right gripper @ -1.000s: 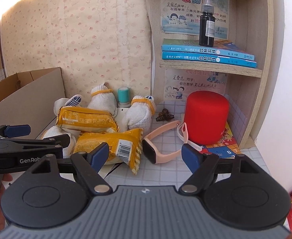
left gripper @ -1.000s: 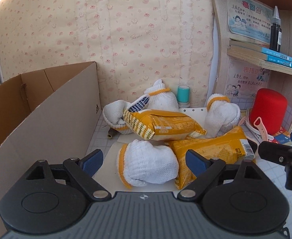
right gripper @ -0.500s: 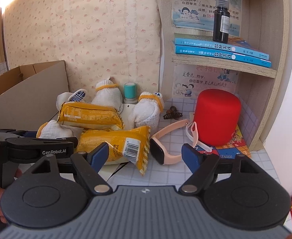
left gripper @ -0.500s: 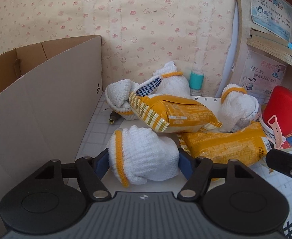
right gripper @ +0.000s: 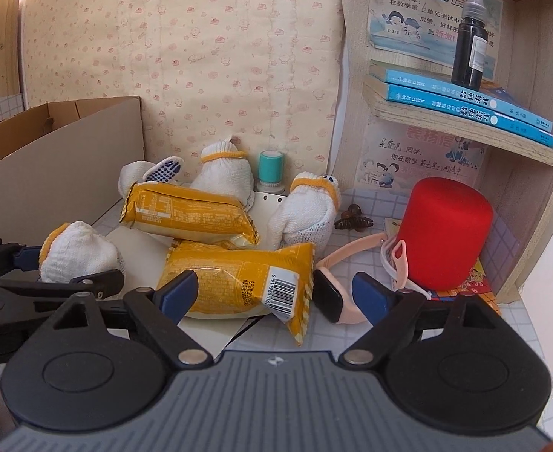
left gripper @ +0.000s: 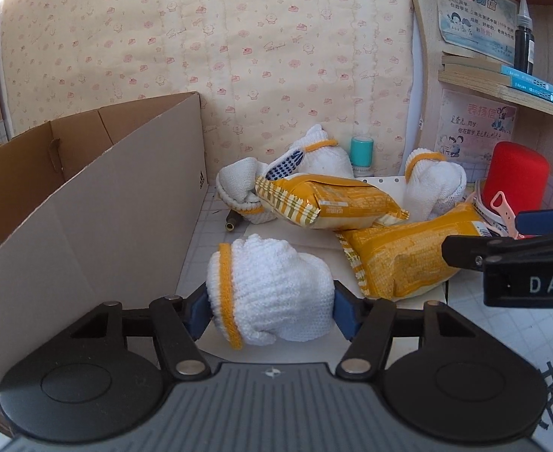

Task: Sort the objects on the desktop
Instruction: 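Close left tool on a white knit glove while right tool reaches a yellow chip bag, then close right tool on the yellow chip bag while left tool lifts the glove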

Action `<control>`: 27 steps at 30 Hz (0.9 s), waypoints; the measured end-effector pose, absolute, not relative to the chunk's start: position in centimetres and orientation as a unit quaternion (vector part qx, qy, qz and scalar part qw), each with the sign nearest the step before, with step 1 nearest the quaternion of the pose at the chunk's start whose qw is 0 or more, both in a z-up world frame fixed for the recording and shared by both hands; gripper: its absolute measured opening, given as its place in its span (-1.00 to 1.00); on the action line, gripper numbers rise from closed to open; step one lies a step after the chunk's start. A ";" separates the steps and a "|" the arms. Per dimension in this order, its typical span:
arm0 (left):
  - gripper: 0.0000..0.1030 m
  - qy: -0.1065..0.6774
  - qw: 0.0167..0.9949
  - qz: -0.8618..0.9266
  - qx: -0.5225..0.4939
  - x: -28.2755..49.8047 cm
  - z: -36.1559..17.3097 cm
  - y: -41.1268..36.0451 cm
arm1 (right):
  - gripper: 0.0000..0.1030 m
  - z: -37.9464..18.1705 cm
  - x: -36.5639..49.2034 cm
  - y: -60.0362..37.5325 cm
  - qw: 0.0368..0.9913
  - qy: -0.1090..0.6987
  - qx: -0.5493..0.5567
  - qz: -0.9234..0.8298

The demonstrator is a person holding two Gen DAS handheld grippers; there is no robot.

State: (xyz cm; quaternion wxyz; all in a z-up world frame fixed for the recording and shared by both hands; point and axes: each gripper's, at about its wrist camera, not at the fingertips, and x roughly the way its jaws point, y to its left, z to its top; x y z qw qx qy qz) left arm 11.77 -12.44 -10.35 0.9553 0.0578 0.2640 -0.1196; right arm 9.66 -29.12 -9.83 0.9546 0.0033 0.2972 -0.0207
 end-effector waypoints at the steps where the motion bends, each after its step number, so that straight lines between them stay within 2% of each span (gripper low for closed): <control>1: 0.28 0.263 0.955 -0.121 0.057 11.6 -10.3 -12.4 | 0.69 -10.0 9.8 -29.4 0.954 0.300 0.016 -0.013; 11: 0.28 0.253 0.956 -0.135 0.061 9.4 -10.0 -11.8 | 0.73 -11.6 11.6 -29.0 0.942 0.334 0.035 0.013; 15: 0.28 0.250 0.956 -0.138 0.059 9.0 -9.8 -11.7 | 0.90 -12.0 12.7 -28.2 0.939 0.342 0.039 0.014; 23: 0.28 0.245 0.957 -0.141 0.061 8.4 -9.8 -11.6 | 0.92 -12.6 13.9 -26.9 0.937 0.344 0.052 0.017; 24: 0.28 0.246 0.957 -0.141 0.061 8.4 -9.9 -11.5 | 0.88 -12.6 13.9 -26.8 0.937 0.345 0.051 0.019; 25: 0.28 0.245 0.957 -0.142 0.060 8.2 -9.9 -11.4 | 0.71 -12.6 13.9 -26.9 0.937 0.344 0.052 0.022; 27: 0.28 0.245 0.957 -0.143 0.059 8.2 -9.8 -11.3 | 0.56 -12.6 13.8 -27.1 0.937 0.344 0.060 0.025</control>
